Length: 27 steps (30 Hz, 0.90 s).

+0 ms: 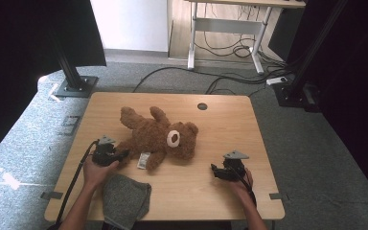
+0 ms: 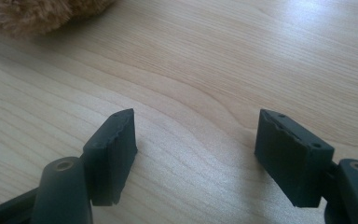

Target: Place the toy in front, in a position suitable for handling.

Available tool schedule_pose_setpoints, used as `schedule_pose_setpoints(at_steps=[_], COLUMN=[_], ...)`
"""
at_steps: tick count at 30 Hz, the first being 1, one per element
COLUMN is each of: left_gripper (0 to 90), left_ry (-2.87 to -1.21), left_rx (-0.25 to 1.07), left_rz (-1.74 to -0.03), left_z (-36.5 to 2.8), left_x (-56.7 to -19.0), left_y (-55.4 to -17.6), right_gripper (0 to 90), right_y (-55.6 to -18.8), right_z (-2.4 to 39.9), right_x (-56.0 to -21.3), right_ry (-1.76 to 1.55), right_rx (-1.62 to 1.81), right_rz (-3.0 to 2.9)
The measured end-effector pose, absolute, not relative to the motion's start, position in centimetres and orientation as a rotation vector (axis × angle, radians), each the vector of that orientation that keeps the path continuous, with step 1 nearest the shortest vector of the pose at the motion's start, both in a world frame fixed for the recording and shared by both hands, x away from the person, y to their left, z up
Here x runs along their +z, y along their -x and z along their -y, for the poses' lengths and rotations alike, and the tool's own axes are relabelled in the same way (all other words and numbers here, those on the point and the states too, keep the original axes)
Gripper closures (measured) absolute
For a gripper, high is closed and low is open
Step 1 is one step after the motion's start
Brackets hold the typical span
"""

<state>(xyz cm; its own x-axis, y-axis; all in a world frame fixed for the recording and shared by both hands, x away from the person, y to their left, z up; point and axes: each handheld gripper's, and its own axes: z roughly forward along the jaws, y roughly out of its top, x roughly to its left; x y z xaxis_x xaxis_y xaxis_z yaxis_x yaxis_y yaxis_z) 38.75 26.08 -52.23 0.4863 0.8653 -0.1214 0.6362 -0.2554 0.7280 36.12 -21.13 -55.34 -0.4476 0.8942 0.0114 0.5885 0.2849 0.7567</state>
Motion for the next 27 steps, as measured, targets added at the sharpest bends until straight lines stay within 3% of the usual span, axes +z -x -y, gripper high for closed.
schedule_pose_setpoints(at_steps=[19,27], left_gripper=[58.2,58.1], left_ry=[-1.99,-1.99], left_rx=[0.368,0.368], left_rz=[-1.224,-1.223], left_z=[-26.4,-26.5], left_x=[-52.4,-52.4], left_y=[-37.9,-37.9], right_gripper=[30.8,31.9], right_y=[-35.6,-33.5], right_z=[20.5,15.8], right_x=[-54.3,-52.4], right_ry=[-1.282,-1.133], right_rx=[1.109,1.394], right_rz=[-2.144,-2.234])
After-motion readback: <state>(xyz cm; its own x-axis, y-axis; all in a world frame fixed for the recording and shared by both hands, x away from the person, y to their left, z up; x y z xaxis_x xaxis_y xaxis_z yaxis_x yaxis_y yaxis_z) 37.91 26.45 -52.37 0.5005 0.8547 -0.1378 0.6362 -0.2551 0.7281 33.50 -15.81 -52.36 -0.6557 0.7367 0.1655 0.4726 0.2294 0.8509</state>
